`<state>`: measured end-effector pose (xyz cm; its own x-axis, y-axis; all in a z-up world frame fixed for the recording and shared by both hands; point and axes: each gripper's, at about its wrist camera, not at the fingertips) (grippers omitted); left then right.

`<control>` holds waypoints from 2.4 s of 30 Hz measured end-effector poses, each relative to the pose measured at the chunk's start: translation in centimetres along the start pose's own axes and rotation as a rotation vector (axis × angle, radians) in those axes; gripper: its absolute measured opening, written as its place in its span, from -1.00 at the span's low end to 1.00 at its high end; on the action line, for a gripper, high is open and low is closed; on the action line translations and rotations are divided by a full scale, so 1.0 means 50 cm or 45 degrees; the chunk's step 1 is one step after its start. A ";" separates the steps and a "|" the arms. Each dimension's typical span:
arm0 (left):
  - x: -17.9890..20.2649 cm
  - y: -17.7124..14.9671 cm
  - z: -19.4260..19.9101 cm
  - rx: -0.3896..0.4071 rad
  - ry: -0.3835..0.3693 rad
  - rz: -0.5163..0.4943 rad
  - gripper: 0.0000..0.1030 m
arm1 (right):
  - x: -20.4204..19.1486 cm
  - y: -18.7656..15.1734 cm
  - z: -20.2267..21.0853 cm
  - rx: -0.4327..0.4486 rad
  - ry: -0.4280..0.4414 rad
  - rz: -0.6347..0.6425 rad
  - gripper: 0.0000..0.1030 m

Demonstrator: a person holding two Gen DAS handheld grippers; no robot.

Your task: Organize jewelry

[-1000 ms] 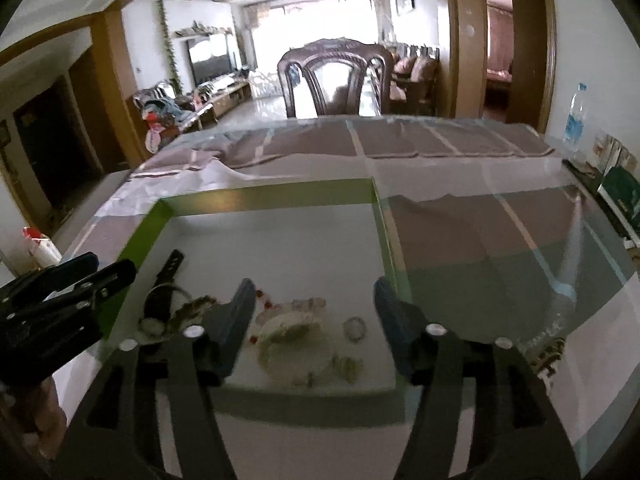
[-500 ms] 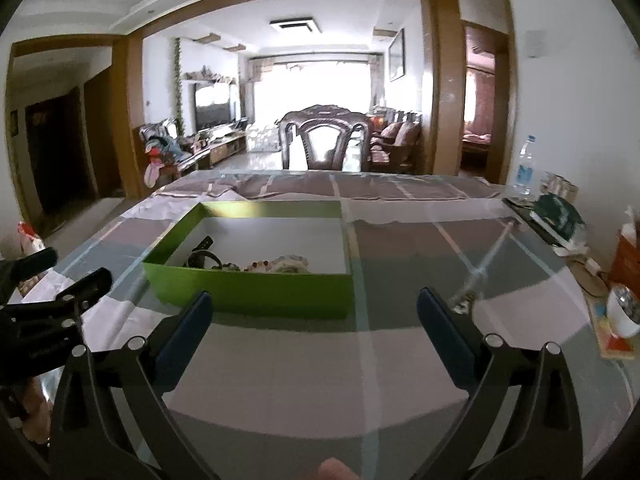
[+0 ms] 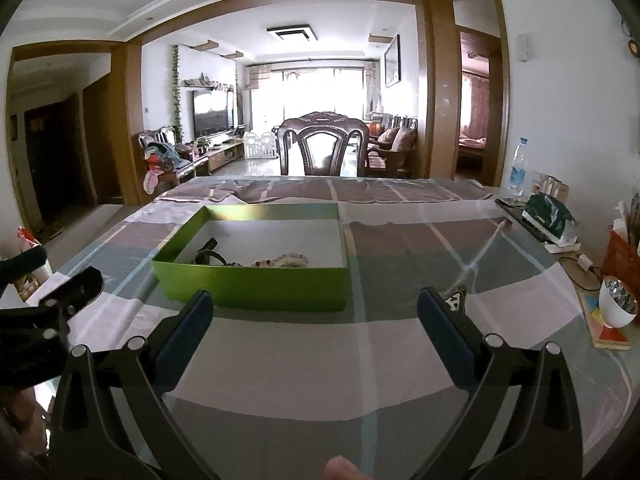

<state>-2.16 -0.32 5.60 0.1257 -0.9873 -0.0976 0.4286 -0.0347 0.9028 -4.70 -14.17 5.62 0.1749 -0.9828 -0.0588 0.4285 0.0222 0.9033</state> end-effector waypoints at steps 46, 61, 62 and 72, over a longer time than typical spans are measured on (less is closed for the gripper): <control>0.009 -0.011 -0.021 -0.041 -0.017 -0.006 0.92 | -0.013 -0.007 -0.010 -0.029 0.007 0.028 0.93; 0.010 -0.013 -0.021 -0.041 -0.017 -0.006 0.92 | -0.008 -0.014 -0.009 -0.023 -0.002 0.031 0.93; 0.010 -0.013 -0.020 -0.041 -0.016 -0.006 0.92 | -0.008 -0.014 -0.009 -0.022 -0.003 0.031 0.93; 0.011 -0.015 -0.020 -0.046 -0.017 -0.009 0.92 | -0.004 -0.016 -0.008 -0.022 -0.009 0.033 0.93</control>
<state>-1.53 -0.65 4.44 0.1104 -0.9890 -0.0980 0.4613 -0.0364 0.8865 -4.71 -13.92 4.74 0.1799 -0.9832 -0.0323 0.4392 0.0509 0.8970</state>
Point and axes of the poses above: each gripper's, at about its wrist camera, not at the fingertips, and z roughly against the way its jaws point, x to its right, y to its top, and after that the axes turned 7 degrees about y, right-handed
